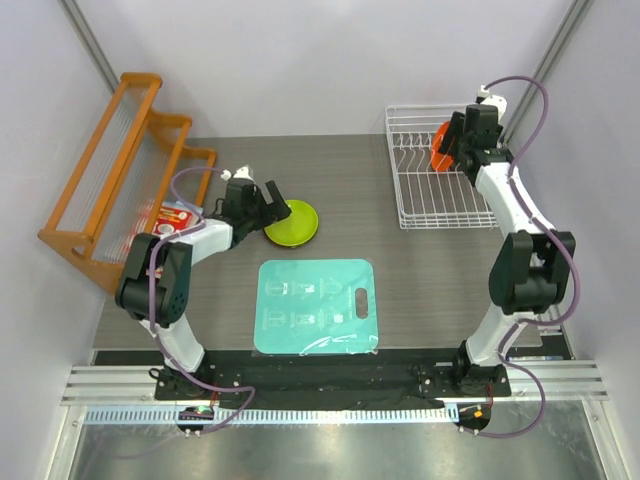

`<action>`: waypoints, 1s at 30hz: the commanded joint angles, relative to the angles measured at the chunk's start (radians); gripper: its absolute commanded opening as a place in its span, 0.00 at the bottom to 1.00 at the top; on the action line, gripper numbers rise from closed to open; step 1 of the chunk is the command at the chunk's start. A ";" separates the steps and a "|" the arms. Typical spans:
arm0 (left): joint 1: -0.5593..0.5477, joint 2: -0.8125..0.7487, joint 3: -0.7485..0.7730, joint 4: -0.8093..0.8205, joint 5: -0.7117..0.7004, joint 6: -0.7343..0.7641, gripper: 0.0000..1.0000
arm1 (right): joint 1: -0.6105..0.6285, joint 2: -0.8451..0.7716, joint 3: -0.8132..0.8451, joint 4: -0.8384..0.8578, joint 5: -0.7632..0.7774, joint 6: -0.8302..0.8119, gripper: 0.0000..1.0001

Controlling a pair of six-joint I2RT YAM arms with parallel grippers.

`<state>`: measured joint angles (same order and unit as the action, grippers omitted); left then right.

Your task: Unload the plates from the dish rack

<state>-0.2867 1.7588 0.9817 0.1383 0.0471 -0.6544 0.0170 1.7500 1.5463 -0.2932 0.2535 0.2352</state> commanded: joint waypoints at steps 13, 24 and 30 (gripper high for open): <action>-0.143 -0.220 0.146 -0.005 0.099 0.124 0.99 | -0.065 0.482 0.515 -0.020 0.010 -0.181 0.48; -0.155 -0.180 0.158 0.021 0.109 0.131 1.00 | -0.063 0.542 0.595 -0.054 -0.036 -0.204 0.01; -0.172 -0.159 0.193 0.006 0.096 0.133 1.00 | -0.017 0.412 0.537 -0.017 0.082 -0.227 0.01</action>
<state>-0.4450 1.5936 1.1160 0.1215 0.1425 -0.5404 -0.0395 2.3169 2.0930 -0.3626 0.2668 0.0090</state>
